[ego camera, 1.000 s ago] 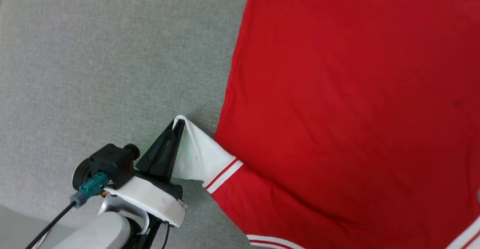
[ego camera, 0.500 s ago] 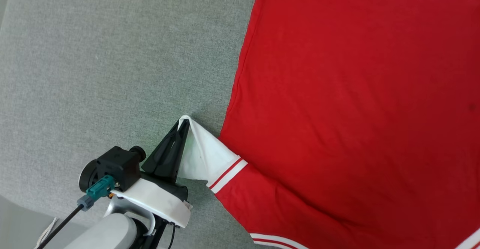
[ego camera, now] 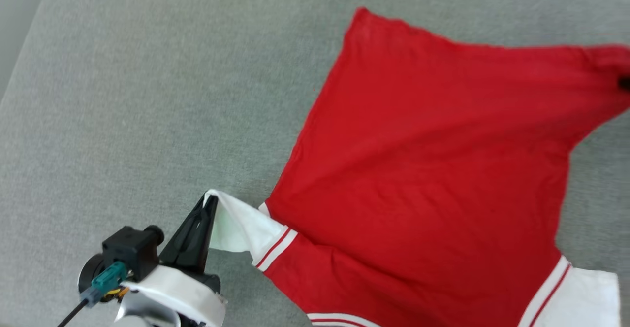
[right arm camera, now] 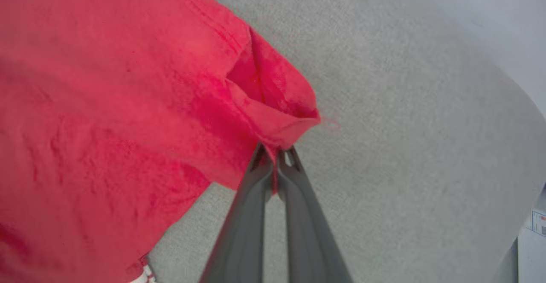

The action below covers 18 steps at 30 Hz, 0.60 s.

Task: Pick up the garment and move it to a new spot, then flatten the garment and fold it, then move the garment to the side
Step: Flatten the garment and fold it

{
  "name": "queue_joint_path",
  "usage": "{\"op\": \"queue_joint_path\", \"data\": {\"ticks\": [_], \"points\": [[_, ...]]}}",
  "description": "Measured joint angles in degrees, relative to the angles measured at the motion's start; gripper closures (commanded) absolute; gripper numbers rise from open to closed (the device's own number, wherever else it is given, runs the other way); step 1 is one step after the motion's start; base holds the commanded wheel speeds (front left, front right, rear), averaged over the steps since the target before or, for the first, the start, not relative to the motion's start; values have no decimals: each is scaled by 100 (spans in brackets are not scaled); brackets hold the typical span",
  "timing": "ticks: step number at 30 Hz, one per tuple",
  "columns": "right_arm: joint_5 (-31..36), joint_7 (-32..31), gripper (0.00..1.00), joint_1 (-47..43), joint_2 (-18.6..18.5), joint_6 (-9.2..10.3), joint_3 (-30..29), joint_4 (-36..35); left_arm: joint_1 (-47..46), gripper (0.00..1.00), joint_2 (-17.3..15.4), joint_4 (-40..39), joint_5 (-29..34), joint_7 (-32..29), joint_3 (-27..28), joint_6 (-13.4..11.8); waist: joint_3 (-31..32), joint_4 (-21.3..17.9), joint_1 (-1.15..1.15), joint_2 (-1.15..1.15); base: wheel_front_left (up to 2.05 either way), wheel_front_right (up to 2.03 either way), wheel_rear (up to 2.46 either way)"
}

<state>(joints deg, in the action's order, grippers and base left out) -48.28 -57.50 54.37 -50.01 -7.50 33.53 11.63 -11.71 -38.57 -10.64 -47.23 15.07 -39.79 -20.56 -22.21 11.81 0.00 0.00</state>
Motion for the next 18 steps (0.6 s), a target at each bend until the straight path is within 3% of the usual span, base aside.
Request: {"op": "queue_joint_path", "data": {"ticks": [10,14,18], "points": [[-909,917,100,-2548,-1159,0,-27,-800,617,100,-230,-194,-155,0,90,-246,784,-464,-1,0,0,0,0],[-1112,1234,100,-3800,-1328,0,-154,-858,786,100,-312,-256,-194,0,111,-318,984,-606,-1,0,0,0,0],[-1150,1615,100,-4887,-1262,0,-319,-809,875,100,-383,-289,-202,0,125,-365,1065,-719,-2,0,0,0,0]]}}
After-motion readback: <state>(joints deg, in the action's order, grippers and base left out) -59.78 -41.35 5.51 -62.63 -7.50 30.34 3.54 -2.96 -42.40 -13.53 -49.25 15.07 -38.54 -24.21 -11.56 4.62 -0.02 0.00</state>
